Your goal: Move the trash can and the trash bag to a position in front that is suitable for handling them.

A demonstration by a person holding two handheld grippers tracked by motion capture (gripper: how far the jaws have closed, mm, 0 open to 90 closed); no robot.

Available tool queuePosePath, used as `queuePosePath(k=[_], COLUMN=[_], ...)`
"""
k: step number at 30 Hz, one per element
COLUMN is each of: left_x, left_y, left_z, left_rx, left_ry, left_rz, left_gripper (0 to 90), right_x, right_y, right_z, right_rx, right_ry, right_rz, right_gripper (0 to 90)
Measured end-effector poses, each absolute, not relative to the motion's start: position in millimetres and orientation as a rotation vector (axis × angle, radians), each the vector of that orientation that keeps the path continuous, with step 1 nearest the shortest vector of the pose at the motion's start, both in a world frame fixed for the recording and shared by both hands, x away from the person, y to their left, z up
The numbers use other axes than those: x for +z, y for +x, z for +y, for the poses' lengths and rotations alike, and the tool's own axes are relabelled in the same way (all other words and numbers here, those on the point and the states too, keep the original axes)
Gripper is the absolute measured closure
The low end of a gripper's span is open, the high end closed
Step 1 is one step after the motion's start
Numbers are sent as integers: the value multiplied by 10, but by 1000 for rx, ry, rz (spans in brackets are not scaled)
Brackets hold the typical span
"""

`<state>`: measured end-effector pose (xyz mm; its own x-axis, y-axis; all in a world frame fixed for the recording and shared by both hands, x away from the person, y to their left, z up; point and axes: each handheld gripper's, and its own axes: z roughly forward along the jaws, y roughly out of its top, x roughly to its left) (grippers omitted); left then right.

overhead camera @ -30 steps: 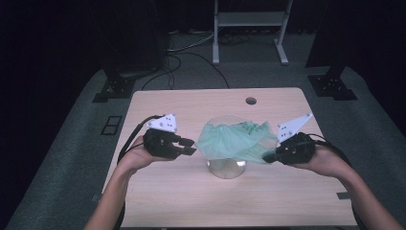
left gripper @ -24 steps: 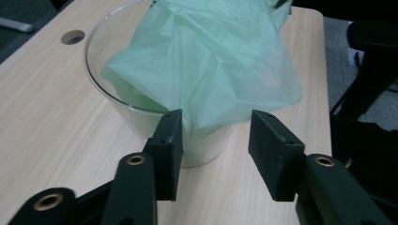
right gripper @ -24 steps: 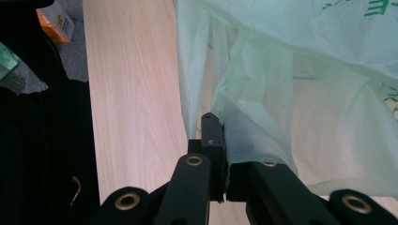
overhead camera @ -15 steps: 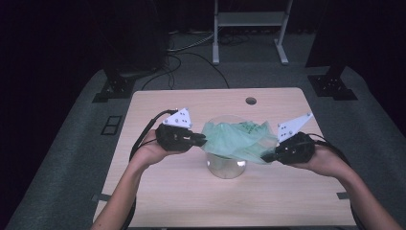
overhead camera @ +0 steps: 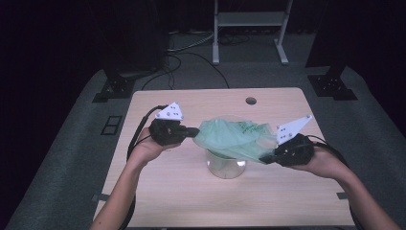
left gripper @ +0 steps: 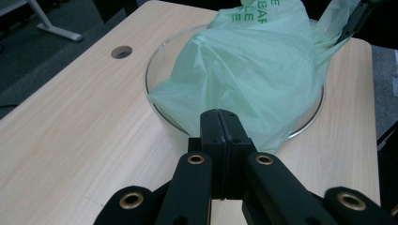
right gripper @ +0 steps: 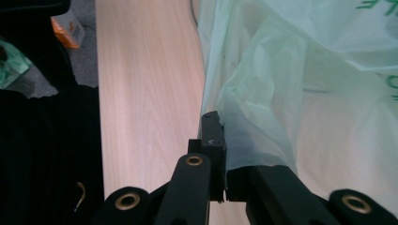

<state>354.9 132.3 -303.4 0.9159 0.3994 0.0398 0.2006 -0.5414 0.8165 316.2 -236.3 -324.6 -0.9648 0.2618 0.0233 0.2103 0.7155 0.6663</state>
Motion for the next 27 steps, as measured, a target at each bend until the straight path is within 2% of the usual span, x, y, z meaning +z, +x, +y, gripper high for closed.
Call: queuePosePath(k=[12,27], left_x=[-3178,-3595], left_y=[3435,3510], left_z=[1513,1476], left_rx=[218,129], left_ry=[2171,2196], left_rz=[456,498], left_gripper=[897,898], right_x=[-3254,-3664], right_y=[3086,3179], right_z=[-2200,-2085], right_rx=[1089,1046], right_ry=[315,345], right_rz=[2894,2981], right_gripper=[894,897])
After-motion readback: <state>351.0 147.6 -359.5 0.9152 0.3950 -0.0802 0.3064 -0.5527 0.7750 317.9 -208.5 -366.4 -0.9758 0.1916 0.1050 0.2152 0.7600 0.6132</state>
